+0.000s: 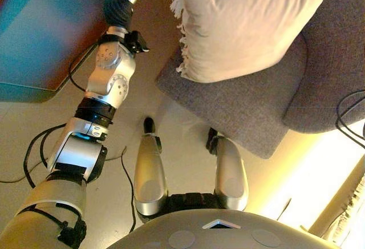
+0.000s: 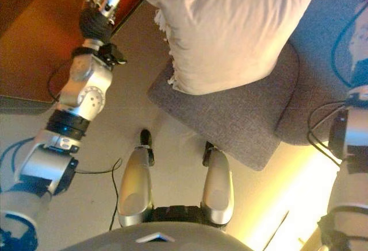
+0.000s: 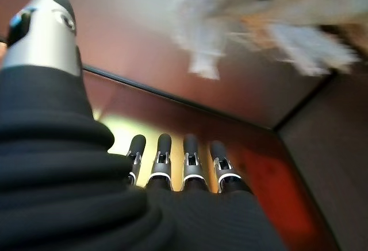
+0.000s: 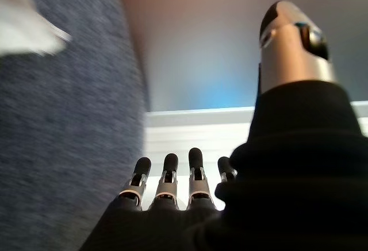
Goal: Pick up the cushion and take it to the sofa
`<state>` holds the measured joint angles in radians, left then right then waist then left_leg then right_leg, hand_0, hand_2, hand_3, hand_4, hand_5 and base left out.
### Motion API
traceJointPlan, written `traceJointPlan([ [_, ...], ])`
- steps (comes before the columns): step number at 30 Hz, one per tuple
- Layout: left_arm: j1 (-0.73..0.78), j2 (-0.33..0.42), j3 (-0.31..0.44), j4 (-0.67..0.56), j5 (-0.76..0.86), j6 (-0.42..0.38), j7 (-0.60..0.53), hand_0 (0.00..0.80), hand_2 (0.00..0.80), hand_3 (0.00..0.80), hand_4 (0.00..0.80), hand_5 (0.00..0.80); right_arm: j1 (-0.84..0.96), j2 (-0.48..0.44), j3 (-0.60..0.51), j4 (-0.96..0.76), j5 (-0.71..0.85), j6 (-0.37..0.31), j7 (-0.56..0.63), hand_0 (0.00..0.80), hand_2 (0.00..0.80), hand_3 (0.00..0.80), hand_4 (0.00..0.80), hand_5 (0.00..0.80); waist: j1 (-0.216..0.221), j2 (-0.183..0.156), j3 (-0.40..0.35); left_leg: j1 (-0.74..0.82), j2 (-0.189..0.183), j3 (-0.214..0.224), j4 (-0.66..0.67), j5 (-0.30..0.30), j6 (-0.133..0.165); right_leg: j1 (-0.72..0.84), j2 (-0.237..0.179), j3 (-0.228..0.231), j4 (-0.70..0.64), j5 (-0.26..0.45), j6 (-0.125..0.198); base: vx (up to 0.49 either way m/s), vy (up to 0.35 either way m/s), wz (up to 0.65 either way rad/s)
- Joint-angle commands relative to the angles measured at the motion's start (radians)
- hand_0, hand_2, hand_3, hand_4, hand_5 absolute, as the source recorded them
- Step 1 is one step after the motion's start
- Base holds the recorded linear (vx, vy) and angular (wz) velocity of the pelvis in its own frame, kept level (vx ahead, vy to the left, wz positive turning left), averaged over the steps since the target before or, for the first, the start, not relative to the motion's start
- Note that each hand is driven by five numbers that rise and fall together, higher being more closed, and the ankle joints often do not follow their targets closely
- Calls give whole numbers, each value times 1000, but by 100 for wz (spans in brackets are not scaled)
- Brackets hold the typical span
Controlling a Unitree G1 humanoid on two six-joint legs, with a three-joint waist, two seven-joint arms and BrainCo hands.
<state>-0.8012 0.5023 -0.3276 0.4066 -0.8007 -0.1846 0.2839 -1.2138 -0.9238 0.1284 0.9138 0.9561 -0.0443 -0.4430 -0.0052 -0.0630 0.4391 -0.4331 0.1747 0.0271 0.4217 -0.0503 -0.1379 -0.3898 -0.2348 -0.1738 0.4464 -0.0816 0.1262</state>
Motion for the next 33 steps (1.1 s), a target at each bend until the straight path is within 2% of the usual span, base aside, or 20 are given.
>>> traceJointPlan([
  [1, 114, -24, -5, -44, -9, -61, -13, 0, 0, 0, 0, 0, 151, -20, -14, -16, 11, -56, -6, 0, 0, 0, 0, 0, 14, -13, -207, 6, 69, 18, -63, 38, -35, 23, 37, 20, -86, 2, -16, 43, 18, -1],
  [5, 191, -40, -1, -82, 22, -58, -24, 0, 0, 0, 0, 0, 249, -27, -34, -87, 15, 15, 54, 0, 0, 0, 0, 0, 12, -24, -241, 75, 60, 33, -121, 48, -31, 97, 46, 19, -161, 22, -7, 58, 40, 0],
  [9, 303, -53, 34, -168, 36, -21, -72, 0, 0, 0, 0, 0, 450, 12, -109, -259, -11, 29, 178, 0, 0, 0, 0, 0, 3, -24, -273, 145, 48, 56, -173, 57, -24, 174, 49, 22, -238, 45, 4, 55, 88, -1],
  [13, 469, -76, 86, -271, 38, 13, -147, 0, 0, 0, 0, 0, 756, 166, -225, -557, 2, -12, 295, 0, 0, 0, 0, 0, -12, -10, -317, 246, 20, 96, -257, 66, -4, 266, 49, 26, -332, 82, 24, 90, 151, -1],
  [17, 595, -93, 110, -325, 47, 46, -214, 0, 0, 0, 0, 0, 972, 310, -260, -711, -11, -61, 353, 0, 0, 0, 0, 0, -22, 1, -349, 316, -3, 129, -307, 69, 14, 312, 45, 34, -388, 121, 38, 67, 167, -5],
  [19, 683, -106, 129, -355, 37, 66, -264, 0, 0, 0, 0, 0, 1089, 407, -244, -776, -30, -78, 425, 0, 0, 0, 0, 0, -33, 9, -369, 367, -25, 154, -338, 63, 30, 334, 41, 41, -438, 161, 50, 38, 186, -3],
  [25, 817, -96, 153, -388, 30, 56, -376, 0, 0, 0, 0, 0, 1233, 523, -154, -790, -167, -116, 513, 0, 0, 0, 0, 0, -50, 22, -387, 450, -67, 213, -411, 55, 56, 351, 31, 30, -505, 228, 79, -6, 123, -19],
  [27, 853, -102, 158, -385, 5, 47, -377, 0, 0, 0, 0, 0, 1270, 555, -121, -799, -156, -84, 508, 0, 0, 0, 0, 0, -57, 27, -389, 463, -78, 220, -428, 57, 64, 349, 33, 38, -498, 229, 79, -33, 106, -10],
  [30, 919, -120, 174, -373, 10, 13, -371, 0, 0, 0, 0, 0, 1350, 599, -78, -804, -183, -73, 512, 0, 0, 0, 0, 0, -64, 30, -390, 476, -88, 226, -434, 49, 76, 345, 33, 44, -480, 221, 73, -24, 88, -10],
  [33, 955, -136, 150, -358, 10, -5, -361, 0, 0, 0, 0, 0, 1395, 625, -33, -785, -163, -49, 505, 0, 0, 0, 0, 0, -70, 32, -385, 486, -96, 229, -446, 45, 84, 344, 36, 43, -477, 217, 74, -32, 93, -1],
])
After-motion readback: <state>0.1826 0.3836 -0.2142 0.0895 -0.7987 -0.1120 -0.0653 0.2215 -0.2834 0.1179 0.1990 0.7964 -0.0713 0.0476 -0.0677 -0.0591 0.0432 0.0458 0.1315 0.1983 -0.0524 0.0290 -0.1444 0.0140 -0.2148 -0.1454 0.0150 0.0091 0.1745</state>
